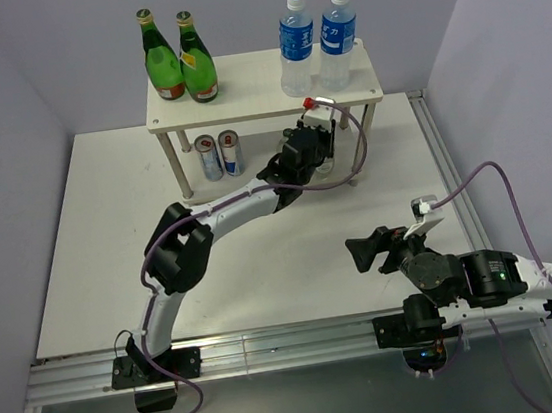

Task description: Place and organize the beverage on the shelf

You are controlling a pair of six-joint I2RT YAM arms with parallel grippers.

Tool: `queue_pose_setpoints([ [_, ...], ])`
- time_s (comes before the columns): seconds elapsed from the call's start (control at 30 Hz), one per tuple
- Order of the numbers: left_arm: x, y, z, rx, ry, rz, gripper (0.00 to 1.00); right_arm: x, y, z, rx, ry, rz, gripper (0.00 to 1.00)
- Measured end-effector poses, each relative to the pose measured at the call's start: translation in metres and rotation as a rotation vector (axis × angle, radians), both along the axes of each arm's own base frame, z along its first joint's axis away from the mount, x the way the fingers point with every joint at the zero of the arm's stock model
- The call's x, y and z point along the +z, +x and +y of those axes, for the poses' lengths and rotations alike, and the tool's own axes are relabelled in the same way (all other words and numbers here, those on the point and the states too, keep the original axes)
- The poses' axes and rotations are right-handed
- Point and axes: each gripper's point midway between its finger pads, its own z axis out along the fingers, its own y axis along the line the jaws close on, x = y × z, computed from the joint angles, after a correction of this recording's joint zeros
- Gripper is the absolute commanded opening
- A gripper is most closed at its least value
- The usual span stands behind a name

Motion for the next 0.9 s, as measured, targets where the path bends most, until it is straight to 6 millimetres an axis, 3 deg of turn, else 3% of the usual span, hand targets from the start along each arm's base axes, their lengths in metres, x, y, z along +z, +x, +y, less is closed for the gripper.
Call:
queue_pose_setpoints([
  [0.13,0.005,0.005,-0.006,0.002,-0.021,-0.017,0.06,-0.001,-0.002,0.001,0.007,0.003,0.002,1.00],
  [0.3,0.005,0.006,-0.006,0.004,-0.025,-0.022,0.48,-0.002,-0.002,0.000,0.008,-0.001,0.004,1.00],
  [0.5,0.014,0.013,0.000,0.028,-0.060,-0.065,0.69,-0.002,-0.001,-0.002,-0.003,-0.003,0.001,1.00],
  [0.7,0.010,0.014,0.005,0.043,-0.062,-0.075,0.89,-0.003,-0.001,-0.003,-0.006,-0.006,0.002,1.00],
  [0.73,0.008,0.013,0.006,0.043,-0.055,-0.072,0.98,-0.003,-0.001,-0.003,-0.007,-0.005,0.002,1.00],
  [0.9,0.006,-0.006,0.019,0.044,-0.029,-0.052,0.99,-0.004,-0.001,-0.003,-0.010,-0.005,0.005,1.00],
])
